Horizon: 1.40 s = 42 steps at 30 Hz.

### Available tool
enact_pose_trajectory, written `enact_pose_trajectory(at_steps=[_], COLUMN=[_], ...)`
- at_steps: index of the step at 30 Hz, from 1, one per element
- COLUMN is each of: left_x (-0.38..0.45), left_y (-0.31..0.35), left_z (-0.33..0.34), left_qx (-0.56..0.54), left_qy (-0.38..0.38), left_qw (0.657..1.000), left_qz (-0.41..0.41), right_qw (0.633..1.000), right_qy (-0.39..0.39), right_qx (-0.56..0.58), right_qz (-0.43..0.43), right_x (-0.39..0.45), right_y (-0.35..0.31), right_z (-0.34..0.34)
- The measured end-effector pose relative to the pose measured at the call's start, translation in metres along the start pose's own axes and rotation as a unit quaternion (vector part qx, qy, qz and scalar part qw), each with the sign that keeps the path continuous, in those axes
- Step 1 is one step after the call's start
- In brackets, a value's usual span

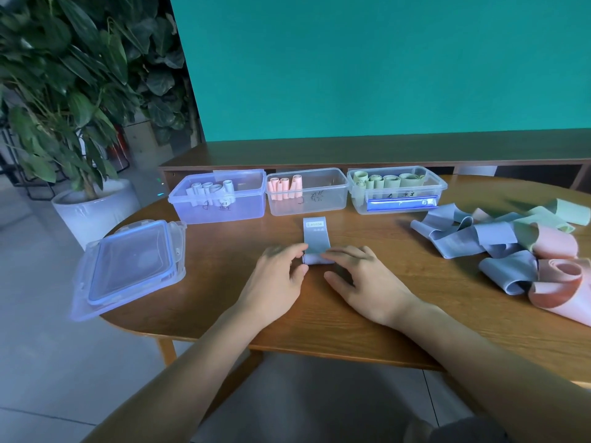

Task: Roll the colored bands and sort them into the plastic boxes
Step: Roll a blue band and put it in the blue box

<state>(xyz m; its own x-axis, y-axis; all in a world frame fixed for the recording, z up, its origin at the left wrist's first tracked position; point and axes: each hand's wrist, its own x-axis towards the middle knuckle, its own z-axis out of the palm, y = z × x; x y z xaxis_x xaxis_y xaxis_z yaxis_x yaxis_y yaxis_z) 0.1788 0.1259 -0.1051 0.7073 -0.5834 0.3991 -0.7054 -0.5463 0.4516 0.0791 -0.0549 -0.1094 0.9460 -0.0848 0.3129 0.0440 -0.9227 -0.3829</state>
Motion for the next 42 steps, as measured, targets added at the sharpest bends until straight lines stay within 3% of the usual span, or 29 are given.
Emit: enact_pose_trajectory(at_steps=[10, 14, 21, 36, 42], left_x=[0.017, 0.016, 0.017, 0.022, 0.024], left_y=[0.003, 0.005, 0.002, -0.004, -0.003], left_z=[0.002, 0.002, 0.004, 0.008, 0.007], left_qx=[-0.034, -0.030, 0.001, 0.022, -0.002], left_qy=[0.021, 0.030, 0.038, 0.008, 0.005], left_qw=[0.999, 0.999, 0.999, 0.998, 1.000], left_qz=[-0.035, -0.020, 0.036, 0.059, 0.016], right_qw=[0.995, 0.987, 0.985, 0.991, 0.997], right_qy=[-0.025, -0.107, -0.122, -0.082, -0.039], right_qx=[0.089, 0.093, 0.092, 0.099, 0.059], right_qz=[0.027, 0.075, 0.080, 0.027, 0.016], right_x=[0.012, 0.022, 0.029, 0.029, 0.035], right_y=[0.002, 0.003, 0.008, 0.011, 0.019], right_z=[-0.009, -0.017, -0.018, -0.015, -0.007])
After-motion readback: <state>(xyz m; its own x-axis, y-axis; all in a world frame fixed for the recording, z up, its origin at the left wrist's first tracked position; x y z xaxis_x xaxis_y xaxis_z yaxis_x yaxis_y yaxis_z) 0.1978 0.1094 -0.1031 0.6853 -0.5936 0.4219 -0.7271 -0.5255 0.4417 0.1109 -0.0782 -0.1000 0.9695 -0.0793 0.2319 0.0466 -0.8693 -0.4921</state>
